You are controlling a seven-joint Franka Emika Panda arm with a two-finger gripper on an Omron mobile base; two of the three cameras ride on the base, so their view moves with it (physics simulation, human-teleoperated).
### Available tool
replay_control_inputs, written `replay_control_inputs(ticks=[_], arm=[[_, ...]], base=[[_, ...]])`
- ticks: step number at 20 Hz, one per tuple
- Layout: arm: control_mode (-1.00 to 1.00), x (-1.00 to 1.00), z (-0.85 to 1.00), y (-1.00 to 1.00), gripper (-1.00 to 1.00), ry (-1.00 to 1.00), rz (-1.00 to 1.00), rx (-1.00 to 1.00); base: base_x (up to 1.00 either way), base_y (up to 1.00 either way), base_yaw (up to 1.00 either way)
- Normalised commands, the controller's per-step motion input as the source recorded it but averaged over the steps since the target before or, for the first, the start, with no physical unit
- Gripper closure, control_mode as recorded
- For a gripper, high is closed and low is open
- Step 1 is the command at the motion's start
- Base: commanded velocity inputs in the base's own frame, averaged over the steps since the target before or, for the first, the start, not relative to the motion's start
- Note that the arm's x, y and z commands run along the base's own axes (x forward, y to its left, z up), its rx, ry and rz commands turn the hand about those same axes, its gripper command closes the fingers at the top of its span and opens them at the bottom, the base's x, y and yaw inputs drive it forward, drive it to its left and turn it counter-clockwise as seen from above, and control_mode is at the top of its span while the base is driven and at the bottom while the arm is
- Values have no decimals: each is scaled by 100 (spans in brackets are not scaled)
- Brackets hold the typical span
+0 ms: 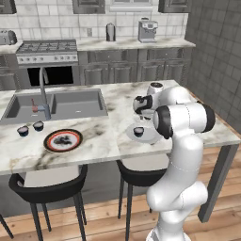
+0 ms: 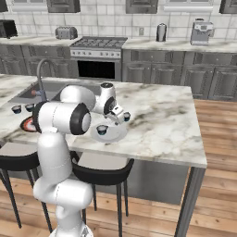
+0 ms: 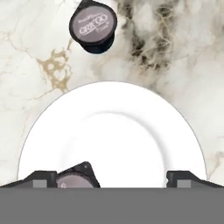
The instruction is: Place two yogurt containers on each plate.
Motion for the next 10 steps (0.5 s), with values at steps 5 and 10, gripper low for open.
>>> replay_control_inputs(ticks=[5,10], arm=[[-100,32,0,-47,-100,6,25,0],[-100,47,-1,-31,-100,15,28,0]], base=[[0,0,0],[0,0,0]])
